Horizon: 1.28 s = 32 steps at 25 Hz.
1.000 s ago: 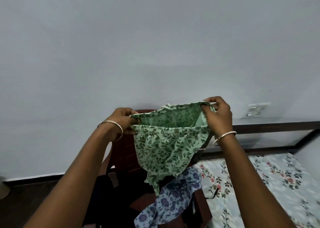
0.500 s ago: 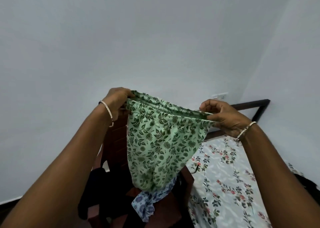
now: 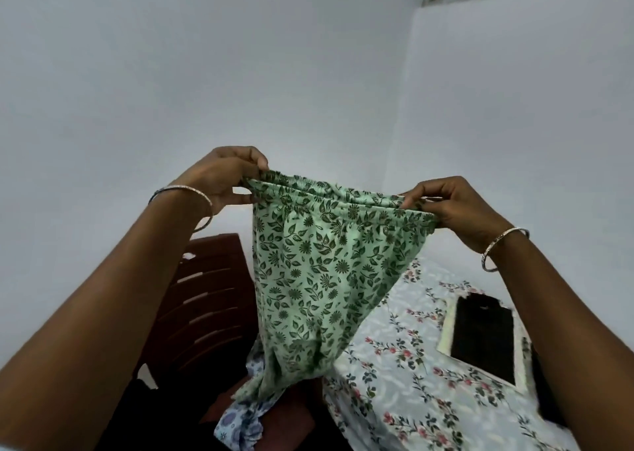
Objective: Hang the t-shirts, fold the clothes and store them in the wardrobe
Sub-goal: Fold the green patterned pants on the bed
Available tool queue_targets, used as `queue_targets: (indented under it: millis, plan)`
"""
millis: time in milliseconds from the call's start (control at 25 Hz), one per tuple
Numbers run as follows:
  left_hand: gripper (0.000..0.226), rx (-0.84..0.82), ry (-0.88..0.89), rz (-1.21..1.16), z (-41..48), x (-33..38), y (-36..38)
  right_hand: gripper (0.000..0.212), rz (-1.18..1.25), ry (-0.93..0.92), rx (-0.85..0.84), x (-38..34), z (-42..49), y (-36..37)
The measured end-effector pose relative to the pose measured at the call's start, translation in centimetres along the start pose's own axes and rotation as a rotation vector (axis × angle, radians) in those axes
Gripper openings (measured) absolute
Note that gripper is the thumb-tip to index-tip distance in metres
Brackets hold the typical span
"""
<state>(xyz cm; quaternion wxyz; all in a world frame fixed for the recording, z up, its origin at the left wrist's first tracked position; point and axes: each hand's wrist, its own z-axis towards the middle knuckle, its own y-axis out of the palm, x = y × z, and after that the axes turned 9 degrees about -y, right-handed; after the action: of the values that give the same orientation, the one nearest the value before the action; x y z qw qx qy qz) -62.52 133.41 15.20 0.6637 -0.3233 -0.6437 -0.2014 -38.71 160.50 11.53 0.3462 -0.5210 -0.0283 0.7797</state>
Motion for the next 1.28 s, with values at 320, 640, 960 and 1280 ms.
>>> queue_targets:
  millis: [320,640,960,1280]
  plan:
    - [0.042,-0.081,0.279,0.583,-3.8,3.9,8.9,0.033,-0.305,0.015,0.029,-3.7,-8.7,-9.4]
    - [0.040,-0.169,0.388,0.873,-8.9,3.0,17.4,0.045,-0.260,0.015,0.137,-4.8,-21.2,-17.2]
    - [0.036,-0.404,0.500,0.491,-14.0,1.3,28.1,0.032,-0.141,0.111,0.357,-5.7,-33.1,-23.0]
    - [0.043,-0.580,0.272,0.045,-14.7,1.3,38.0,0.034,-0.147,0.140,0.626,-6.8,-41.4,-28.3]
